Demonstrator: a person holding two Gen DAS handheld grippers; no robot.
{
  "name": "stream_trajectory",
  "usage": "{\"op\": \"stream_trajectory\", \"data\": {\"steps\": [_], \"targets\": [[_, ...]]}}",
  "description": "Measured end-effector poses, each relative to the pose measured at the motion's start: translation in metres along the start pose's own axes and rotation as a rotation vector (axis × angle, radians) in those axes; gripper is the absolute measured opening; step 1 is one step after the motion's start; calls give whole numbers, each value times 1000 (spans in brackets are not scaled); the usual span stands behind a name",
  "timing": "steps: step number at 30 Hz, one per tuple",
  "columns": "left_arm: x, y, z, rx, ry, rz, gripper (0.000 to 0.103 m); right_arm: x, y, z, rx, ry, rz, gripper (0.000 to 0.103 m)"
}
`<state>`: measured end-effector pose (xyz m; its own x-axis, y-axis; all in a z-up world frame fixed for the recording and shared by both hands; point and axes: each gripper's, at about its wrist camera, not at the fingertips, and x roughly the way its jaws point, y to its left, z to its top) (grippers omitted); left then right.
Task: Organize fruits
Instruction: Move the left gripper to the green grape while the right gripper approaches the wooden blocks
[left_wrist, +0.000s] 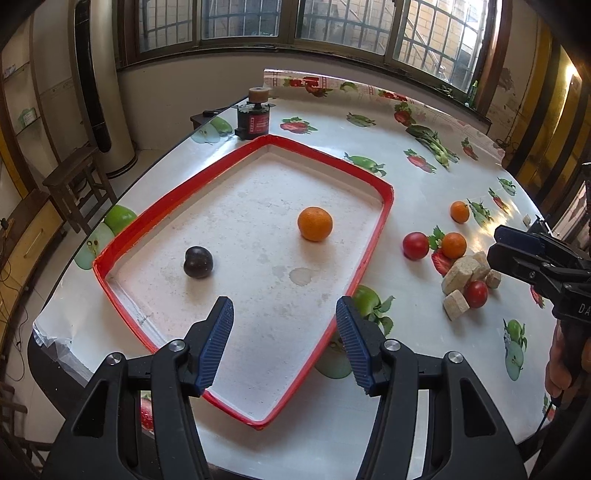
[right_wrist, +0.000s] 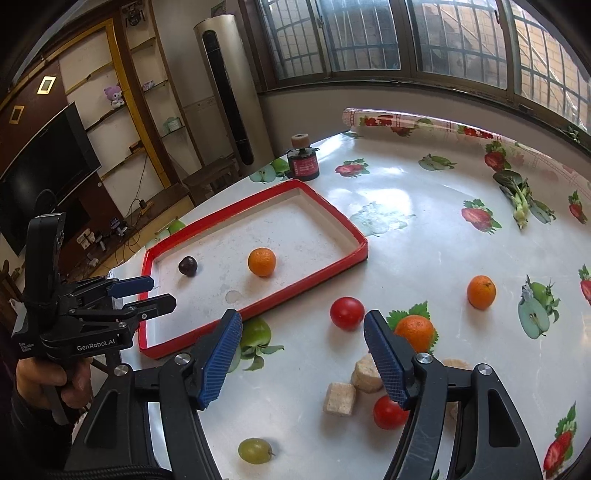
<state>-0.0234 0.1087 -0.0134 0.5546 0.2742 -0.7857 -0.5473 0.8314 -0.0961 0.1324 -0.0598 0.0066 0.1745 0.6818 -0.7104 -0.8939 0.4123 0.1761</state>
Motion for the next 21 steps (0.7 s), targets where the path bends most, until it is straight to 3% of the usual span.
{"op": "stream_trajectory", "data": {"steps": [12,21], "targets": [[6,-51,-17,66,39,-120,57,-29,-49,-36,86,1,-88,71],[-3,-77,-24,113,32,-165,57,-46,-82,-65,161,5,-138,71]]}}
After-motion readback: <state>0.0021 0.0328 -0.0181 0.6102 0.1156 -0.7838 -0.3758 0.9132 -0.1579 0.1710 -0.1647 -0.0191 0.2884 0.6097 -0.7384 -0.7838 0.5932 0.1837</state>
